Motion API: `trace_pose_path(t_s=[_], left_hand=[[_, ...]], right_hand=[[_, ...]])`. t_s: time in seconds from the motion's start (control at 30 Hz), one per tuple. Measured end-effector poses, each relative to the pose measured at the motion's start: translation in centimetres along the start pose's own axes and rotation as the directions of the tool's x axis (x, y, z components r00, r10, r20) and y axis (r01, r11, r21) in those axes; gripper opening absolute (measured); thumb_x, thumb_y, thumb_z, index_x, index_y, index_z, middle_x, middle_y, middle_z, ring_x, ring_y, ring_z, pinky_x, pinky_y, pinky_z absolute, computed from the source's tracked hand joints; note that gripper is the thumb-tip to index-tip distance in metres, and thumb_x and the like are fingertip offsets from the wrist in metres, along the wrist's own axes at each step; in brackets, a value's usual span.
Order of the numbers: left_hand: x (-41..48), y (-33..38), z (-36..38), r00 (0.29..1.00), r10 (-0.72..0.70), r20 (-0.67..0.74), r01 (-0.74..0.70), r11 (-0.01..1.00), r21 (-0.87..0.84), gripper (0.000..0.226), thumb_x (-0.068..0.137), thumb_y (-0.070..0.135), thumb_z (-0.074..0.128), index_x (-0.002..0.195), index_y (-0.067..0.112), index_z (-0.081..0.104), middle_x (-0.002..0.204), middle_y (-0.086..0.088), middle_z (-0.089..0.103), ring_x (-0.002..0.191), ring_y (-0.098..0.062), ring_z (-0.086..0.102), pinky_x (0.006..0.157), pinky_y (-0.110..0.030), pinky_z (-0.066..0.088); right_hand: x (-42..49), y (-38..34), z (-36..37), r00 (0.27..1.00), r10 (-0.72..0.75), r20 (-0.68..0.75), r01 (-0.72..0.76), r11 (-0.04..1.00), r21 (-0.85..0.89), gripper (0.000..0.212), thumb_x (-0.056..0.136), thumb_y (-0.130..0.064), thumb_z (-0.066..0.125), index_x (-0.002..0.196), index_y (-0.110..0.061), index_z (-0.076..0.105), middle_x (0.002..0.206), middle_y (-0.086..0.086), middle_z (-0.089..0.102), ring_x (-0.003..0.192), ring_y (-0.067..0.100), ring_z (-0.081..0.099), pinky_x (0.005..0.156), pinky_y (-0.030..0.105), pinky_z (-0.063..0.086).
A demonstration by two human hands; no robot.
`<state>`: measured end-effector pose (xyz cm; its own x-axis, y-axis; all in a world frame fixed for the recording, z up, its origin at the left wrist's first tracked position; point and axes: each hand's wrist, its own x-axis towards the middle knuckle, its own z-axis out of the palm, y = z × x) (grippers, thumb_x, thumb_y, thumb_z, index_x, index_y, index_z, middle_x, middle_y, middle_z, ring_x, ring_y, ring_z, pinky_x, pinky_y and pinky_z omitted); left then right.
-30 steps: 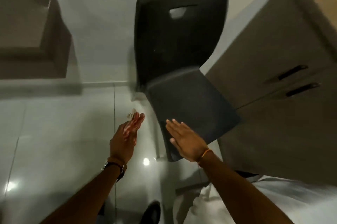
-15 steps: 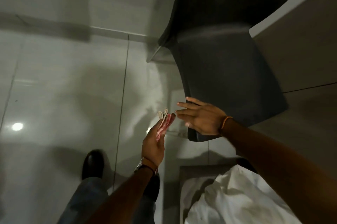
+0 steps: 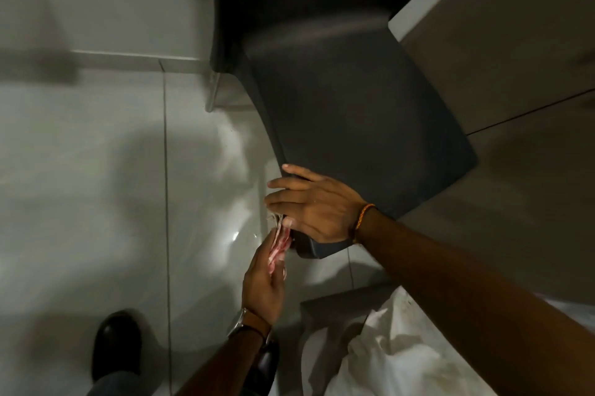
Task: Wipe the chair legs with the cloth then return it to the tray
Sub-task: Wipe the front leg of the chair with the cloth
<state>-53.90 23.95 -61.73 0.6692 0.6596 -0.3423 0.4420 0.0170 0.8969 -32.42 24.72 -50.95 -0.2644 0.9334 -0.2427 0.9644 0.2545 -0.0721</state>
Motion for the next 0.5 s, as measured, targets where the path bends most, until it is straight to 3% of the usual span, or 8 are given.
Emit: trace_pose_path(t_s=[0.07,0.2,0.27,0.33,0.37,0.43,0.5], left_hand=[[-0.4,-0.2,0.5,0.999,0.038,0.011,-0.038,0.999,-0.039,0.062,0.1,0.061,0.029,0.151,0.029,0.04,0.145,0.011,0.054,0.131,-0.018,0.06,0.105,-0.018,0.047],[-0.6,0.0,1.7,0.997,0.062,0.041,-0.052,0.979,-0.198,0.053,0.1,0.053,0.034,0.152,0.048,0.03,0.151,0.039,0.04,0.14,0.001,0.047,0.111,-0.047,0.051],[0.6,0.3,3.5,0.999,0.044,0.027,-0.037,0.975,-0.219,0.054,0.103,0.051,0.032,0.156,0.048,0.026,0.157,0.035,0.038,0.144,0.0,0.044,0.114,-0.051,0.047],[1.8,0.5,4.3,0.994,-0.108,0.035,0.112,0.978,-0.176,0.056,0.107,0.045,0.026,0.162,0.032,0.022,0.158,0.015,0.048,0.142,-0.017,0.053,0.114,-0.035,0.048],[1.6,-0.1,4.6,0.997,-0.043,0.056,0.056,0.969,-0.242,0.058,0.107,0.041,0.025,0.163,0.026,0.021,0.156,0.015,0.051,0.14,-0.021,0.055,0.113,-0.023,0.046],[1.6,-0.9,5.6,1.0,-0.018,0.0,0.016,0.914,-0.406,0.061,0.104,0.035,0.029,0.161,0.015,0.023,0.153,0.035,0.045,0.143,-0.002,0.047,0.115,-0.014,0.039],[0.2,-3.0,5.5,1.0,0.026,0.014,-0.016,0.878,-0.478,0.058,0.106,0.048,0.03,0.161,0.029,0.022,0.162,0.033,0.03,0.15,0.003,0.032,0.116,-0.012,0.035]], right_hand=[[0.2,0.2,0.2,1.0,-0.013,0.005,0.013,1.0,-0.003,0.041,0.108,-0.038,0.049,0.135,-0.014,0.068,0.145,0.001,0.063,0.146,0.026,0.046,0.131,0.049,0.016],[0.2,0.2,0.3,1.0,-0.021,-0.003,0.021,1.0,-0.003,0.049,0.108,-0.041,0.037,0.134,-0.016,0.069,0.146,-0.001,0.063,0.144,0.024,0.047,0.132,0.046,0.014],[0.2,0.2,0.2,1.0,-0.017,-0.013,0.017,1.0,0.006,0.05,0.108,-0.041,0.035,0.133,-0.015,0.07,0.145,-0.001,0.065,0.143,0.024,0.05,0.132,0.046,0.015],[0.2,0.3,0.0,1.0,-0.015,-0.002,0.015,1.0,0.01,0.049,0.108,-0.04,0.037,0.134,-0.014,0.07,0.145,-0.001,0.064,0.143,0.024,0.05,0.132,0.045,0.014],[0.2,0.2,-0.1,1.0,-0.014,0.0,0.014,1.0,0.014,0.049,0.108,-0.04,0.037,0.134,-0.014,0.069,0.144,0.0,0.065,0.142,0.024,0.051,0.131,0.044,0.013],[0.2,0.2,-0.2,1.0,-0.012,-0.018,0.012,1.0,0.029,0.05,0.107,-0.039,0.036,0.132,-0.013,0.071,0.142,0.002,0.067,0.14,0.024,0.052,0.131,0.044,0.015],[0.3,0.0,0.0,0.999,-0.008,-0.046,0.01,0.999,0.039,0.051,0.106,-0.038,0.035,0.129,-0.011,0.073,0.138,0.002,0.069,0.138,0.024,0.055,0.13,0.045,0.02]])
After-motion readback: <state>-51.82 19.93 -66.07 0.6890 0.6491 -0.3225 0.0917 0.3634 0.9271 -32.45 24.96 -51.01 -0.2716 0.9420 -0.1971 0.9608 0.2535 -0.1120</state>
